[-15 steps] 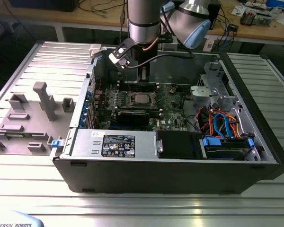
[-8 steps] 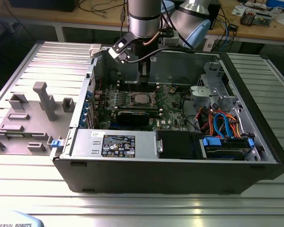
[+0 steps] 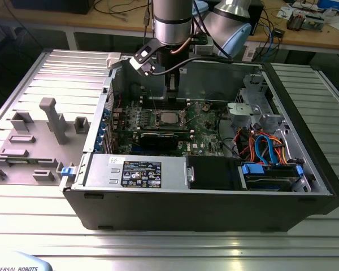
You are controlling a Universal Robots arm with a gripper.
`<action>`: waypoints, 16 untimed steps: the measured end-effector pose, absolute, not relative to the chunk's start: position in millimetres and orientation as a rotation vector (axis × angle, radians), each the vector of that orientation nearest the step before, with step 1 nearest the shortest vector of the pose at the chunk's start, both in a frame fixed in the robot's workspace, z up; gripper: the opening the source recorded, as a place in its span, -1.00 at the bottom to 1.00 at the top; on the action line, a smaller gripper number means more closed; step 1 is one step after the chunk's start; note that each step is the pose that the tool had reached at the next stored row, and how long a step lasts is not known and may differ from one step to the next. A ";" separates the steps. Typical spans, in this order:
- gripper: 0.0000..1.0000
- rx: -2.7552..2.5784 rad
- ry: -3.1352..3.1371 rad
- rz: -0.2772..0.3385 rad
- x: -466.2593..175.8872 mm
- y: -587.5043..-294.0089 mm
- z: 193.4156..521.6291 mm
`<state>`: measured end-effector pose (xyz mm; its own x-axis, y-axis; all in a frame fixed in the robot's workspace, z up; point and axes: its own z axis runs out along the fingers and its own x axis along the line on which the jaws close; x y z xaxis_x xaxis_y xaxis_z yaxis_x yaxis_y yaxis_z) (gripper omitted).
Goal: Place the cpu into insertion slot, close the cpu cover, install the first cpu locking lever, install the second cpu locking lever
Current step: 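Close the cpu cover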
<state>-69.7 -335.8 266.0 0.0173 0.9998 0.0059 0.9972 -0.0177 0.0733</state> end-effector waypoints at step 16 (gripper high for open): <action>-0.79 2.236 2.197 0.021 -66.4 -335.8 265.9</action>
<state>-66.4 -335.8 265.9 0.0177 0.9998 0.0049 0.9997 -0.0177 0.0138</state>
